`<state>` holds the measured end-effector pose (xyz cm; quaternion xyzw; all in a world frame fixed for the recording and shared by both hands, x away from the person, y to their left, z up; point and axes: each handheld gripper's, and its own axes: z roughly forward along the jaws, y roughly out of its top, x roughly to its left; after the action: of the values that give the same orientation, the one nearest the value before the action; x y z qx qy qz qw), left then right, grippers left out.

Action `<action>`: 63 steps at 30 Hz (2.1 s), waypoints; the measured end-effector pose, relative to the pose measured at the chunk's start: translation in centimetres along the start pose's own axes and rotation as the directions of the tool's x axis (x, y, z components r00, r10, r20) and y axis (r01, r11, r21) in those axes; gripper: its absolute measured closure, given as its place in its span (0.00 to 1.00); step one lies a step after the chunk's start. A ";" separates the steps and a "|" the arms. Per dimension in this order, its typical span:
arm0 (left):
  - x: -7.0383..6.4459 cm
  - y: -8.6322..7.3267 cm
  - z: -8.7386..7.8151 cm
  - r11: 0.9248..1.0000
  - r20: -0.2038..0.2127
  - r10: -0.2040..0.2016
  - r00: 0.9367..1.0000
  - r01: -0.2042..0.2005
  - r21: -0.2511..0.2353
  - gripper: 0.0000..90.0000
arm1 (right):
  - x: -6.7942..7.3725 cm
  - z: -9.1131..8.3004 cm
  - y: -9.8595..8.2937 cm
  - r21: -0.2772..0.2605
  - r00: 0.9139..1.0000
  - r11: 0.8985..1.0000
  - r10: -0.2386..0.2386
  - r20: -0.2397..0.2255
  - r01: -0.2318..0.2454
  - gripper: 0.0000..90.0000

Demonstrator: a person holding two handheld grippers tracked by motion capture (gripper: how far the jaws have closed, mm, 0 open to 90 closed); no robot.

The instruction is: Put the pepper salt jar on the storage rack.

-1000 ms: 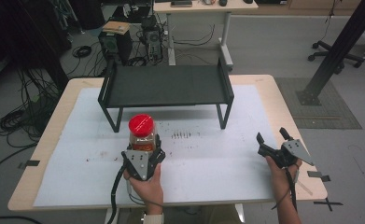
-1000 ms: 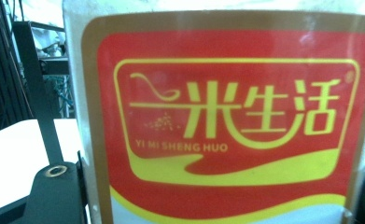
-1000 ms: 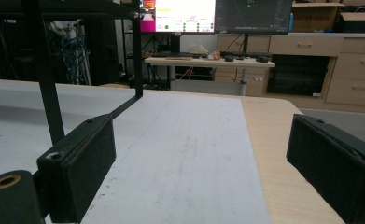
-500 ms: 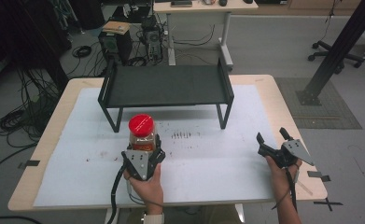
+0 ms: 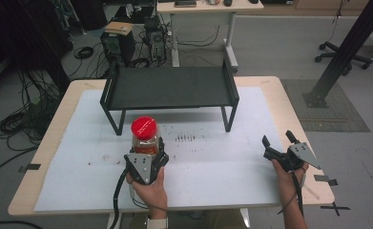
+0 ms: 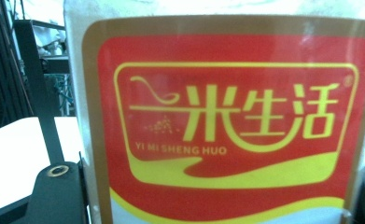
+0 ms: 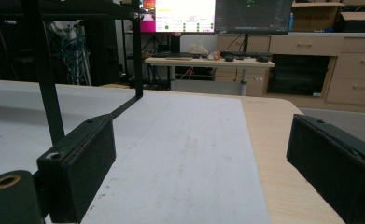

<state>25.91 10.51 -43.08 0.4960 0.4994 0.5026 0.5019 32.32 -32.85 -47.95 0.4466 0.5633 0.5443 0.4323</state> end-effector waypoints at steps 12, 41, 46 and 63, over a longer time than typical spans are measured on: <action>0.2 1.9 0.0 1.000 0.016 0.012 1.000 -0.012 -0.012 0.27 | 0.0 0.0 0.0 0.004 1.000 1.000 -0.001 0.003 0.001 0.09; 0.0 7.4 0.4 0.999 0.062 0.030 0.998 -0.028 -0.036 0.27 | 0.0 0.1 0.0 0.009 1.000 1.000 -0.001 0.007 0.001 0.09; 0.0 8.4 0.4 0.999 0.067 0.025 0.997 -0.022 -0.046 0.27 | 0.0 0.1 0.0 0.009 1.000 1.000 0.001 0.007 -0.001 0.09; 0.2 12.3 1.8 0.997 0.085 0.043 0.995 -0.037 -0.063 0.27 | 0.0 0.1 0.0 0.014 1.000 1.000 0.007 0.010 -0.007 0.09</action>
<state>27.60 10.79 -30.80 0.5115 0.4514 0.5058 0.5280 32.42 -32.83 -47.90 0.4546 0.5634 0.5396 0.4299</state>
